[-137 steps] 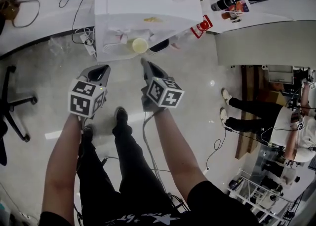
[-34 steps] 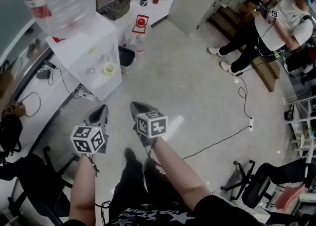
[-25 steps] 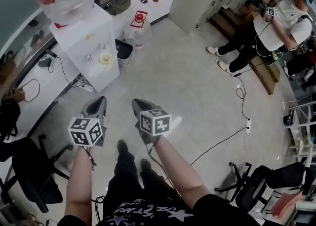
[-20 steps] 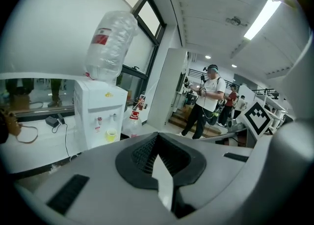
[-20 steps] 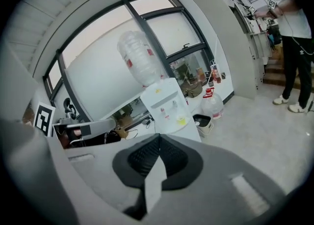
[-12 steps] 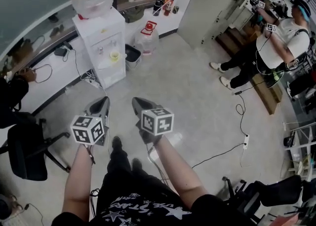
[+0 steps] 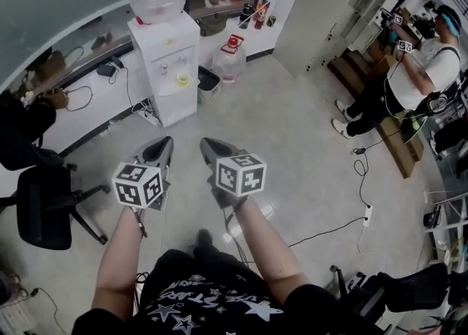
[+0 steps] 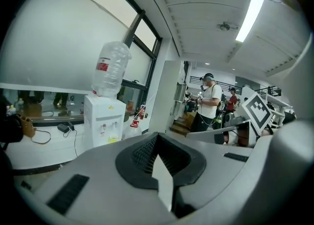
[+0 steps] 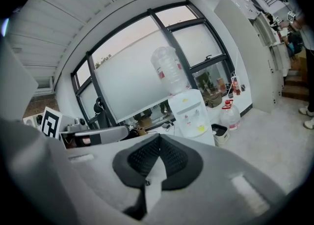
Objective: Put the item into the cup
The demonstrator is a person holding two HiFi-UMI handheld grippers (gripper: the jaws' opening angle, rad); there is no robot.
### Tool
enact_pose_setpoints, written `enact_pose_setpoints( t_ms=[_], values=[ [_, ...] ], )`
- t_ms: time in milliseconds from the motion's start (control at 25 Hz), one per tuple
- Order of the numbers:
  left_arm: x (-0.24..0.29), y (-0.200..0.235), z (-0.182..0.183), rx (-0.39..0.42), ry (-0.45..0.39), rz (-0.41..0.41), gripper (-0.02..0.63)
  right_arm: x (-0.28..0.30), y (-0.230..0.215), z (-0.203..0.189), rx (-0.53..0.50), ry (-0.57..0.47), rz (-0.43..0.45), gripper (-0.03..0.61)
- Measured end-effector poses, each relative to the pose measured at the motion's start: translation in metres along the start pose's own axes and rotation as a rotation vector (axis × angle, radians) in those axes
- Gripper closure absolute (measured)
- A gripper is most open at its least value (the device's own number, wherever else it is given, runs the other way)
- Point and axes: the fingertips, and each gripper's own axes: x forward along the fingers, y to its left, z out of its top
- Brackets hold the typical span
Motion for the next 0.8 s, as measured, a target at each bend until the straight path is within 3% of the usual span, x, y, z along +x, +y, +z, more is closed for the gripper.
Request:
enact_pose_setpoints(
  t_ms=[320, 800],
  values=[
    [-0.044, 0.004, 0.002, -0.003, -0.010, -0.023, 0.621, -0.015, 0.044, -0.017, -0.061, 0.038, -0.022, 0.578],
    [-0.143, -0.013, -0.050, -0.021, 0.012, -0.050, 0.621, -0.058, 0.115, -0.072, -0.071, 0.051, -0.079, 0.578]
  ],
)
